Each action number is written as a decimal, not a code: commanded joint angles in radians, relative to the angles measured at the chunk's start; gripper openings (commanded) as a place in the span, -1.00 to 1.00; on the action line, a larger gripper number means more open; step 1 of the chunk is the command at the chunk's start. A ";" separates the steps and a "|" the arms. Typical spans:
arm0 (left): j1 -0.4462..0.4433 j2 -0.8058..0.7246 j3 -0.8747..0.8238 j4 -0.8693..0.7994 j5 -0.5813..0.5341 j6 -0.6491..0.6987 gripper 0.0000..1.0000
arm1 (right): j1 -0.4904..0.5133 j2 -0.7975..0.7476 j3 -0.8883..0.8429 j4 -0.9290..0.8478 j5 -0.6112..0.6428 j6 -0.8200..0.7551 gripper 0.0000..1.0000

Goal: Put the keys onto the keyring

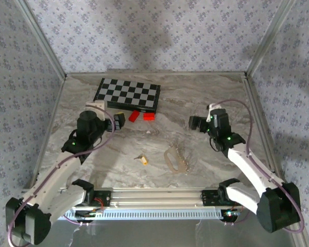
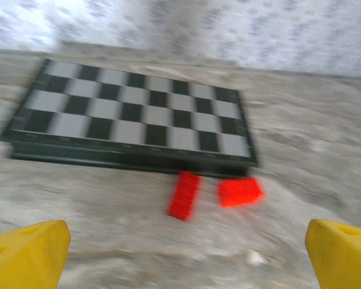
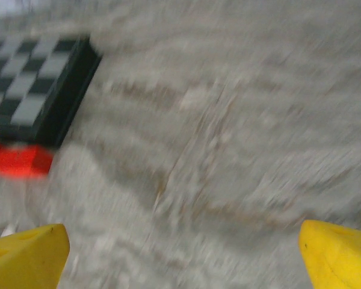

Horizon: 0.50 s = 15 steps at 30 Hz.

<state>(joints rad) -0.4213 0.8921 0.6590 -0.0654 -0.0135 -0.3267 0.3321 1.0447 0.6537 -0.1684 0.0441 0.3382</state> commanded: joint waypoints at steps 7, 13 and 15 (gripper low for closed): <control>-0.112 0.135 -0.017 -0.043 0.338 -0.218 0.99 | 0.037 0.088 -0.012 -0.117 -0.340 -0.010 0.99; -0.187 0.156 -0.023 0.016 0.334 -0.250 0.99 | 0.117 0.181 0.079 -0.207 -0.374 -0.060 0.97; -0.197 0.140 -0.056 0.070 0.321 -0.294 0.99 | 0.154 0.225 0.124 -0.233 -0.347 -0.075 0.84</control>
<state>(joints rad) -0.6083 1.0542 0.6254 -0.0727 0.2943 -0.5606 0.4469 1.2346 0.6983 -0.3355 -0.2859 0.3031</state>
